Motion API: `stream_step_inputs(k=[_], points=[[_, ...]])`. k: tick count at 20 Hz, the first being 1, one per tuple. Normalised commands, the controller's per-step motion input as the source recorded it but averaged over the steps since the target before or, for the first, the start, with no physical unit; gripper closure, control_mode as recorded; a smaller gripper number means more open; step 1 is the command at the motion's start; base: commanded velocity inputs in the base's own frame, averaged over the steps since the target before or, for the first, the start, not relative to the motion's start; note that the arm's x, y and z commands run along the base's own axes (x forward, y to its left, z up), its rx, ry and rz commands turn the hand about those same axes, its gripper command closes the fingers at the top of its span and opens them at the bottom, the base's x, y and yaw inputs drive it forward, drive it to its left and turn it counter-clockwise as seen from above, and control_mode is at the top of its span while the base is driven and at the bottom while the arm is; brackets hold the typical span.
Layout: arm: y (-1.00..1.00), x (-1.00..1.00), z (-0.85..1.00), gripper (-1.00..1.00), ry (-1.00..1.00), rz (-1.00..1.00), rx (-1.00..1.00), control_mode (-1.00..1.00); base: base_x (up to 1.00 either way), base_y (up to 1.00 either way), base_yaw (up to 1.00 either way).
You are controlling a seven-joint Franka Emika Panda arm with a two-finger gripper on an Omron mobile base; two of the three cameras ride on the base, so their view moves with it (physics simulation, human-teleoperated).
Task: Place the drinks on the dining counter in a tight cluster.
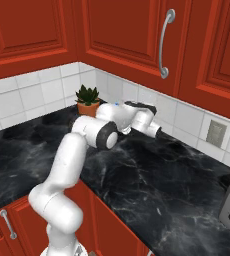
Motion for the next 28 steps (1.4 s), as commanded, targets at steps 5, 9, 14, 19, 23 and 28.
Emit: stream_step_inputs(k=[5, 9, 14, 19, 23, 28], points=[[0.19, -0.57, 0.38, 1.00, 0.00, -0.22, -0.03, -1.00, 0.00, 0.00, 0.00], [0.06, -0.57, 0.34, 1.00, 0.00, -0.15, -0.12, -1.00, 0.00, 0.00, 0.00], [0.00, -0.61, 0.27, 1.00, 0.04, -0.04, -0.17, -1.00, 0.00, 0.00, 0.00], [0.00, -0.65, 0.22, 1.00, 0.13, -0.09, -0.03, -1.00, 0.00, 0.00, 0.00], [0.00, -0.68, 0.25, 1.00, 0.15, -0.05, 0.00, -1.00, 0.00, 0.00, 0.00], [0.00, -0.65, 0.29, 1.00, 0.20, -0.01, 0.06, -1.00, 0.00, 0.00, 0.00]])
